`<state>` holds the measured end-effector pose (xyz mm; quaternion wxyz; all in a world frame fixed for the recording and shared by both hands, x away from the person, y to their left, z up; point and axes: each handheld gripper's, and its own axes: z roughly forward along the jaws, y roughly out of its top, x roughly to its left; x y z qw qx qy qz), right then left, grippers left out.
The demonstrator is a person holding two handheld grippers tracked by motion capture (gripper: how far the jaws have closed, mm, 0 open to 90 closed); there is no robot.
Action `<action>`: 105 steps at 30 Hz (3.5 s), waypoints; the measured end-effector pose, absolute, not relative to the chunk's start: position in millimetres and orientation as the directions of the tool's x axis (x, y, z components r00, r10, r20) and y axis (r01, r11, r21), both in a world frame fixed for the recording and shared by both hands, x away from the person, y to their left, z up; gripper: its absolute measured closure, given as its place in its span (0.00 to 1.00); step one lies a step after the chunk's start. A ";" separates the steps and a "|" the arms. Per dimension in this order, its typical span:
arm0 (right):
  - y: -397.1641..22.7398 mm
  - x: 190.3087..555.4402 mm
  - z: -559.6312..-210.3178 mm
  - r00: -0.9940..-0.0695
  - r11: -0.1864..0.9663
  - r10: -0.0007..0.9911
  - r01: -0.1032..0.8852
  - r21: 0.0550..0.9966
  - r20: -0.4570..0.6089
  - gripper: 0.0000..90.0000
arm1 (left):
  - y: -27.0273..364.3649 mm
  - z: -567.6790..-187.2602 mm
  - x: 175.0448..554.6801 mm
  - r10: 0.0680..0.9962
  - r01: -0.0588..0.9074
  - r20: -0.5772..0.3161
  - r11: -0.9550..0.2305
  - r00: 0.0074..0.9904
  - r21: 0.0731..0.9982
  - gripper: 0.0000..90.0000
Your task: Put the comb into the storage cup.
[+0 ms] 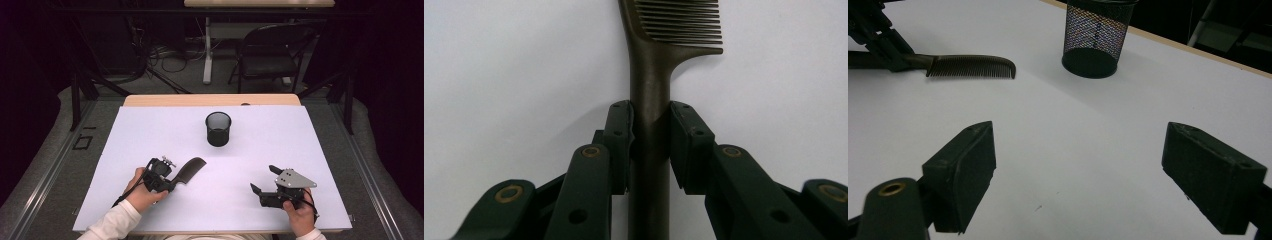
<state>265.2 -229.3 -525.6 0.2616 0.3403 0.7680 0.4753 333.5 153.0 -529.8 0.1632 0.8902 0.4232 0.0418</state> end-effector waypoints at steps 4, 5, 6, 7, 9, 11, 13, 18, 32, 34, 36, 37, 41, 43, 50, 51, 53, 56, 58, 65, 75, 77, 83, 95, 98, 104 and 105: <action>-229.1 265.3 -525.7 -0.633 0.318 0.771 0.274 0.908 -0.079 0.15 | 152.7 -529.8 333.4 0.768 0.741 -0.064 -0.587 0.637 0.325 0.80; -229.1 265.4 -525.8 -0.633 0.318 0.770 0.273 0.908 -0.080 0.15 | 152.6 -529.8 333.4 0.768 0.741 -0.064 -0.587 0.637 0.325 0.80; -229.2 265.3 -525.8 -0.633 0.320 0.770 0.274 0.907 -0.080 0.15 | 152.6 -529.7 333.5 0.768 0.741 -0.064 -0.588 0.637 0.324 0.80; -229.2 265.3 -525.7 -0.633 0.319 0.770 0.274 0.907 -0.080 0.15 | 152.7 -529.8 333.6 0.768 0.741 -0.064 -0.589 0.638 0.324 0.80; -229.2 265.2 -525.7 -0.632 0.318 0.771 0.274 0.908 -0.079 0.15 | 152.6 -529.5 333.8 0.766 0.739 -0.060 -0.592 0.640 0.322 0.80; -229.3 265.3 -525.8 -0.632 0.319 0.771 0.274 0.907 -0.079 0.15 | 152.5 -529.6 333.7 0.766 0.738 -0.059 -0.592 0.641 0.323 0.80; -229.2 265.6 -526.0 -0.631 0.316 0.772 0.274 0.908 -0.078 0.15 | 152.6 -529.3 333.9 0.763 0.735 -0.055 -0.597 0.644 0.321 0.80; -229.1 265.5 -526.0 -0.632 0.319 0.771 0.274 0.907 -0.080 0.15 | 152.5 -529.4 333.8 0.766 0.739 -0.059 -0.593 0.640 0.321 0.80; -228.5 265.9 -526.5 -0.633 0.323 0.769 0.273 0.906 -0.084 0.15 | 152.4 -529.3 333.6 0.765 0.736 -0.055 -0.595 0.642 0.322 0.80; -228.5 266.0 -526.5 -0.633 0.324 0.769 0.273 0.906 -0.084 0.15 | 152.5 -529.0 333.8 0.764 0.736 -0.055 -0.597 0.643 0.319 0.80; -228.5 266.0 -526.5 -0.634 0.324 0.769 0.272 0.906 -0.084 0.15 | 152.5 -528.9 333.9 0.764 0.736 -0.056 -0.597 0.643 0.319 0.80; -228.4 265.9 -526.5 -0.634 0.325 0.769 0.273 0.906 -0.084 0.15 | 152.5 -528.9 333.9 0.764 0.736 -0.056 -0.597 0.643 0.319 0.80; -228.3 266.0 -526.7 -0.634 0.325 0.769 0.274 0.905 -0.084 0.15 | 152.7 -528.5 334.0 0.763 0.736 -0.055 -0.599 0.645 0.317 0.80; -228.3 266.0 -526.7 -0.634 0.325 0.768 0.274 0.905 -0.084 0.15 | 152.9 -528.3 333.9 0.764 0.737 -0.056 -0.596 0.643 0.320 0.80; -227.8 265.9 -526.8 -0.635 0.326 0.768 0.276 0.904 -0.083 0.15 | 153.6 -526.7 334.0 0.766 0.736 -0.054 -0.592 0.641 0.328 0.80; -227.8 265.9 -526.8 -0.636 0.326 0.767 0.275 0.904 -0.084 0.15 | 153.6 -526.4 333.9 0.767 0.738 -0.057 -0.591 0.639 0.327 0.80; -227.7 266.2 -527.1 -0.635 0.325 0.768 0.276 0.905 -0.082 0.15 | 154.0 -525.3 334.2 0.765 0.734 -0.054 -0.593 0.642 0.332 0.80; -227.7 266.1 -527.1 -0.635 0.326 0.768 0.276 0.905 -0.083 0.15 | 154.3 -524.1 334.4 0.765 0.733 -0.051 -0.593 0.642 0.333 0.80; -227.7 266.0 -527.0 -0.635 0.327 0.768 0.276 0.904 -0.084 0.15 | 154.5 -523.7 334.6 0.764 0.733 -0.054 -0.593 0.643 0.333 0.80; -227.6 266.1 -527.2 -0.635 0.328 0.768 0.278 0.903 -0.084 0.15 | 155.7 -521.1 335.0 0.765 0.730 -0.057 -0.586 0.641 0.351 0.80; -227.4 266.4 -527.6 -0.638 0.332 0.766 0.277 0.902 -0.086 0.15 | 159.7 -515.0 335.7 0.773 0.731 -0.069 -0.561 0.630 0.388 0.80; -227.4 266.3 -527.5 -0.639 0.333 0.764 0.276 0.902 -0.086 0.15 | 160.2 -513.7 335.6 0.777 0.732 -0.072 -0.553 0.626 0.399 0.81; -227.2 266.4 -527.7 -0.639 0.334 0.764 0.277 0.901 -0.087 0.15 | 161.1 -508.3 335.6 0.777 0.727 -0.083 -0.539 0.624 0.425 0.81; -227.2 266.6 -528.0 -0.640 0.336 0.763 0.277 0.900 -0.088 0.15 | 159.1 -498.1 336.1 0.775 0.711 -0.088 -0.519 0.625 0.474 0.81; -227.3 266.5 -528.0 -0.641 0.337 0.763 0.279 0.899 -0.087 0.15 | 159.3 -494.4 336.2 0.775 0.705 -0.090 -0.512 0.625 0.492 0.81; -227.2 266.6 -528.1 -0.641 0.338 0.762 0.281 0.898 -0.087 0.15 | 159.5 -487.1 336.7 0.774 0.692 -0.083 -0.506 0.628 0.516 0.81; -227.1 266.7 -528.3 -0.640 0.337 0.763 0.281 0.898 -0.086 0.15 | 159.4 -486.5 336.7 0.774 0.690 -0.084 -0.504 0.628 0.519 0.81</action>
